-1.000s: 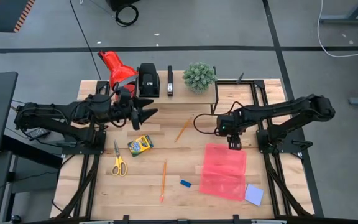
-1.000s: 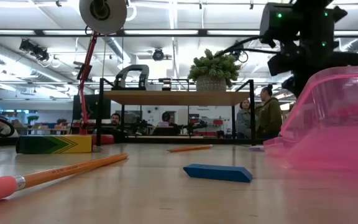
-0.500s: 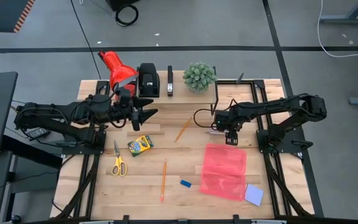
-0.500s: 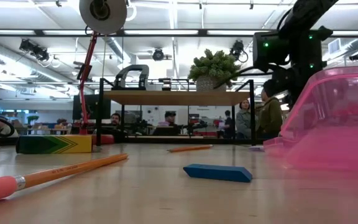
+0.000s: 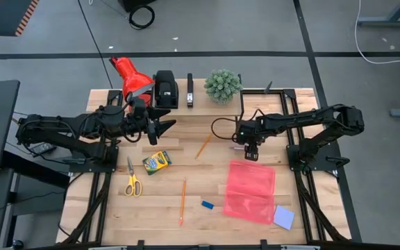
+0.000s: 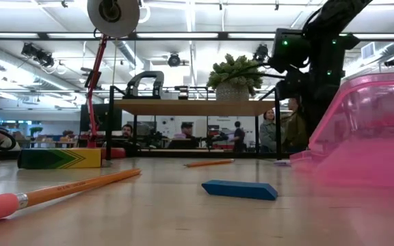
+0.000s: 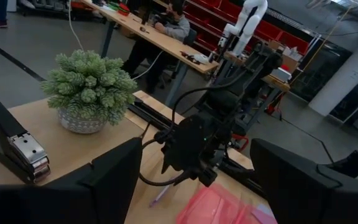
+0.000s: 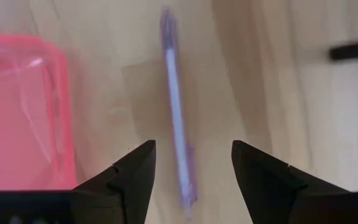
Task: Pack school essentials
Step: Put the purple pen into the pink supply box
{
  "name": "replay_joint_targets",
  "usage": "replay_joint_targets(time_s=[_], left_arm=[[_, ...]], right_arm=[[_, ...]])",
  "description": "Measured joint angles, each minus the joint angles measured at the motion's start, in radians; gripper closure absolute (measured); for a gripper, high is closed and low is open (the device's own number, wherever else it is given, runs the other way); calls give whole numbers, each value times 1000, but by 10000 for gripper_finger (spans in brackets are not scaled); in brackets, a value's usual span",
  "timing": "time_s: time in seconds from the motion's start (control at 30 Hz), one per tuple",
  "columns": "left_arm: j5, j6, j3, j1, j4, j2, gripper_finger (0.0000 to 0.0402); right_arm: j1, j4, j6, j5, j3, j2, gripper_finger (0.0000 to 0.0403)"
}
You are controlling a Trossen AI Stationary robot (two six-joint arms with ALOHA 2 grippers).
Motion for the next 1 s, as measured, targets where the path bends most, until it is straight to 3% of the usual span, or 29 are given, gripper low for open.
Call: replay_joint_targets(time_s=[0.77, 1.0], left_arm=[[0, -12, 0, 0, -14, 0, 93], [0, -13, 0, 0, -42, 0, 93]], right_arm=[[36, 120, 57, -20, -150, -2, 187], [43, 126, 56, -17, -150, -2, 233]])
